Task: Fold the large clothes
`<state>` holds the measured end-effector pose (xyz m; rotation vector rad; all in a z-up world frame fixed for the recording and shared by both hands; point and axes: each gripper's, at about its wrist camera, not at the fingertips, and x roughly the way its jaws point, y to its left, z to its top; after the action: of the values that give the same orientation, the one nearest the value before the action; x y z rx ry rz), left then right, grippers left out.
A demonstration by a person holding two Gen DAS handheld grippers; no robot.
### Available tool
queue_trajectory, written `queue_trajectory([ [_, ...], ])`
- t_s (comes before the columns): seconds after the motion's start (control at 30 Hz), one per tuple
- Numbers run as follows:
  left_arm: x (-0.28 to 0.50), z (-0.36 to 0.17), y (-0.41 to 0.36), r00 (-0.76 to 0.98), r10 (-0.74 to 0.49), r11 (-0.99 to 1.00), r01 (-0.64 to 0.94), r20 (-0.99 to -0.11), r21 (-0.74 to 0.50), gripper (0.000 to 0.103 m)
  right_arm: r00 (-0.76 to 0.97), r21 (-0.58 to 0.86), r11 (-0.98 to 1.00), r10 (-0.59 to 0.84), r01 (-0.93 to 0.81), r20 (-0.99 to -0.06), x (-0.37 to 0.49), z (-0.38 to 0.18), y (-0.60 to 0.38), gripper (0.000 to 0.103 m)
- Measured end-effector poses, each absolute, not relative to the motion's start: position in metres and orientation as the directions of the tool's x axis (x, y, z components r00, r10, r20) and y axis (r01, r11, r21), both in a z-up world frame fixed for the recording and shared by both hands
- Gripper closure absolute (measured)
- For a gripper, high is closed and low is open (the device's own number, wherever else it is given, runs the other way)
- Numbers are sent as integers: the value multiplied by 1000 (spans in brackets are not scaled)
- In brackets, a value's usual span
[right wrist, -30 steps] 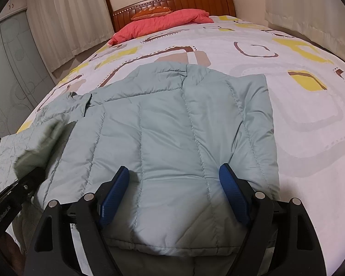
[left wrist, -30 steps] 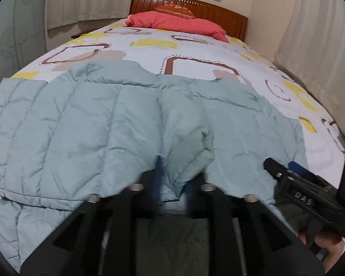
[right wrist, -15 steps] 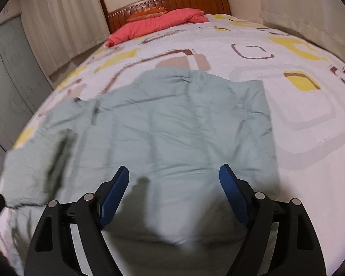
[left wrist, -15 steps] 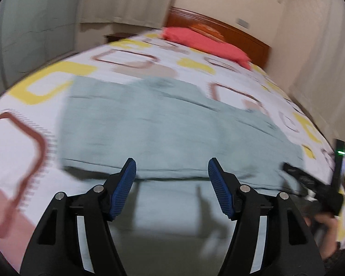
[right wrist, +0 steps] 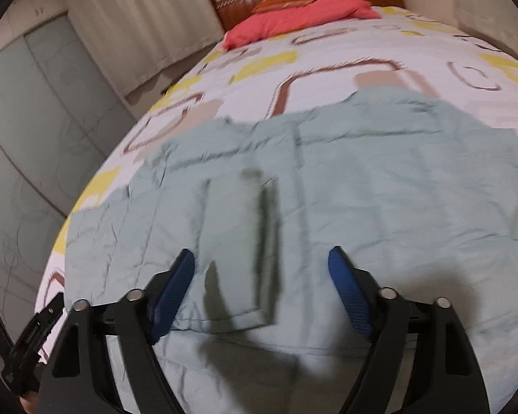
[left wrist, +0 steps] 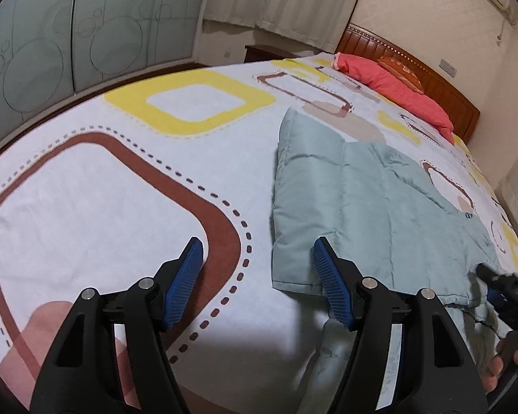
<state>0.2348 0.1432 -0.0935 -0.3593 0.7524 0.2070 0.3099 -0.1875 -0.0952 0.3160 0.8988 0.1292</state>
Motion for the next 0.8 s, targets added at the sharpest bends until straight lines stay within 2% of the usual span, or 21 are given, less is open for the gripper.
queue_trajectory([
  [0.1,238,-95,139,708,49,925,-298,-705,-235,36,600,323,946,259,-1,-757,311,-99,-178,86],
  [0.17,239,-95,137,711,46,928,-291,-702,-234,35,622,319,948,253,-6,-741,307,-92,-180,92],
  [0.43,241,-91,129,721,32,931,-274,-692,-241,32,739,242,969,130,46,-661,282,-49,-234,93],
  [0.8,253,-89,104,713,27,952,-232,-701,-200,32,692,214,948,-9,237,-722,273,-81,-336,93],
])
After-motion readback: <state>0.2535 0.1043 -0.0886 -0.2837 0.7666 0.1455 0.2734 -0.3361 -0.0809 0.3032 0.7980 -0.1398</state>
